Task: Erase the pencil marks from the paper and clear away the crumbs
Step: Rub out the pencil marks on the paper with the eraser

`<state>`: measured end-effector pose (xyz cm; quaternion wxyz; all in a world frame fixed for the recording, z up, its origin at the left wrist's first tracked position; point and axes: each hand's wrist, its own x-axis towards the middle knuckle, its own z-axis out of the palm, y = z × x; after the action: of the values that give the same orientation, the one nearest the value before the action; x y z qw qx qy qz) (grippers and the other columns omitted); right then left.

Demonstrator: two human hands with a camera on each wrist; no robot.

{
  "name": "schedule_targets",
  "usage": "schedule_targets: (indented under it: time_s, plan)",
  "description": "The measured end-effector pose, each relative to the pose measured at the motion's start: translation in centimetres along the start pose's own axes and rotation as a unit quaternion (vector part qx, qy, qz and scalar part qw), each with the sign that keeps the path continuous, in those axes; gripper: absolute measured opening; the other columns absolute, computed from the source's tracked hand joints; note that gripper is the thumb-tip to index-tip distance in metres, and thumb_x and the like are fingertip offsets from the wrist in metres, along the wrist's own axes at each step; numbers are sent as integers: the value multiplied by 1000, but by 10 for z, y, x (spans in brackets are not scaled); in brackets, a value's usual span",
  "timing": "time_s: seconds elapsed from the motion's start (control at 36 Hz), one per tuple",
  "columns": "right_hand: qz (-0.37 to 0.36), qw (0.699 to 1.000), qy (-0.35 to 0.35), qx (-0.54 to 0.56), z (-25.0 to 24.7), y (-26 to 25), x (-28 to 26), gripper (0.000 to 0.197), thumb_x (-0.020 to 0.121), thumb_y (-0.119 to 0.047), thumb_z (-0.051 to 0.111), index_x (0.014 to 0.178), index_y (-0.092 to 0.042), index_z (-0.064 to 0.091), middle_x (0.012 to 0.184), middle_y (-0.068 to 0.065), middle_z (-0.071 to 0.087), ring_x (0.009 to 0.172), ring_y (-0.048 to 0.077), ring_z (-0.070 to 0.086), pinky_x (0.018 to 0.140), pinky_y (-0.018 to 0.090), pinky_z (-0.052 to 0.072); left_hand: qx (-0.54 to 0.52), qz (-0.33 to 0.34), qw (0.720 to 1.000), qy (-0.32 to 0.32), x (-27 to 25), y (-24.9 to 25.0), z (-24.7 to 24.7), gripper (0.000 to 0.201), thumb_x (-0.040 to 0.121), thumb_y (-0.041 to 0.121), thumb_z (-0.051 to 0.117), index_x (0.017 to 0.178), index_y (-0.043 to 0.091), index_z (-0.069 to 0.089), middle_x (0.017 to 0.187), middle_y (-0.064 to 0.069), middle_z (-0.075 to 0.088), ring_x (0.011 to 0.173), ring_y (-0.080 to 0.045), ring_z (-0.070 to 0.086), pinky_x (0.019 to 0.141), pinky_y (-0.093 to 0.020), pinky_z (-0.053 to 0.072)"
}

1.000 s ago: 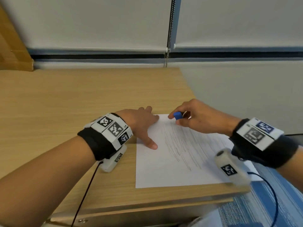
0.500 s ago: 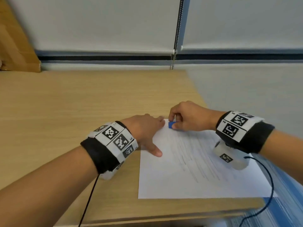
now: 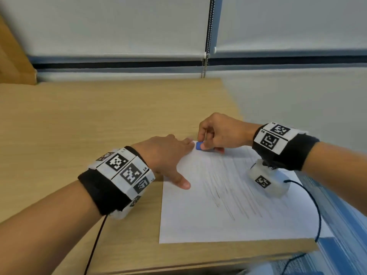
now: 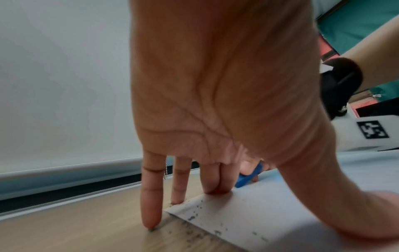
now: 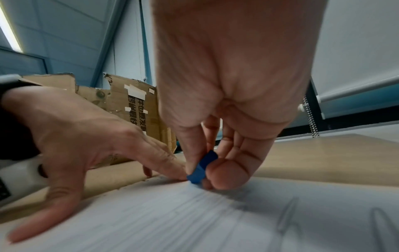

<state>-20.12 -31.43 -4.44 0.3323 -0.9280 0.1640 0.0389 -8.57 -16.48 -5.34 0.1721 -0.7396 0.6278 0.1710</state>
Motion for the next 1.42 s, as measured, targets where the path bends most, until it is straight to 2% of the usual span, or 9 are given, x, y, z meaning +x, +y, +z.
schedule_targets:
  time_s: [0.14, 0.31, 0.44, 0.67, 0.81, 0.97, 1.14, 1.31, 1.42]
  plan:
    - [-13, 996, -83, 37, 7, -5, -8, 5, 80, -6, 74, 80, -8, 69, 58, 7, 65, 42, 10, 57, 59, 36, 54, 8, 6, 1000, -4, -1, 2, -2, 115, 72, 70, 66, 156, 27, 0, 162, 14, -2, 137, -21, 26, 101, -38, 41]
    - [-2, 1000, -2, 16, 3, -4, -2, 7, 81, -9, 72, 81, -9, 65, 65, 16, 67, 47, 17, 57, 60, 39, 55, 16, -1, 1000, -12, -3, 3, -3, 114, 74, 70, 64, 156, 24, -1, 162, 13, -3, 139, -21, 24, 103, -39, 40]
    - [-27, 993, -111, 41, 13, -9, -17, 8, 81, -6, 73, 87, -3, 68, 65, 10, 67, 50, 17, 58, 52, 24, 50, 19, -2, 1000, -7, -1, 3, -4, 113, 72, 71, 66, 156, 26, 5, 162, 12, 8, 132, -21, 32, 86, -34, 42]
    - [7, 999, -32, 25, 2, -1, -6, 7, 84, -9, 69, 90, -8, 67, 67, 18, 66, 48, 15, 57, 58, 35, 54, 21, -4, 1000, -19, -3, 5, -5, 115, 74, 71, 64, 156, 24, -2, 162, 13, -5, 140, -21, 24, 103, -40, 40]
    - [-3, 989, -145, 31, 8, -7, -16, 9, 84, -8, 70, 93, -7, 70, 63, 9, 65, 44, 10, 57, 61, 35, 55, 21, -4, 1000, -16, -2, 5, -4, 113, 72, 71, 66, 156, 26, 4, 163, 12, -2, 137, -23, 28, 94, -39, 43]
    - [11, 1000, -22, -16, 0, -1, -5, 6, 84, -13, 69, 88, -11, 66, 63, 11, 68, 47, 16, 59, 67, 43, 57, 24, -15, 1000, -9, -3, 6, -2, 114, 73, 71, 64, 156, 24, 0, 163, 12, -2, 138, -21, 28, 95, -39, 42]
    - [-16, 993, -117, -1, 7, -6, -20, 7, 85, -8, 68, 91, -9, 64, 61, 8, 64, 47, 12, 56, 56, 29, 52, 15, -19, 1000, -3, 1, 3, 1, 115, 68, 74, 66, 155, 26, 7, 162, 6, 11, 133, -23, 35, 92, -38, 45]
    - [7, 1000, -13, 11, 2, 2, -11, 3, 84, -4, 66, 86, -5, 63, 58, 9, 64, 50, 23, 57, 53, 34, 52, 7, -33, 999, -11, 3, 3, 1, 121, 66, 76, 66, 155, 26, 1, 159, -2, 21, 134, -24, 36, 92, -39, 45]
    - [2, 997, -72, 27, 11, 0, -23, 4, 85, -6, 67, 88, -7, 65, 59, 4, 64, 51, 17, 57, 52, 31, 54, 19, -27, 999, -10, 1, 6, -2, 115, 70, 72, 66, 155, 24, 6, 162, 6, 9, 134, -23, 34, 89, -37, 42]
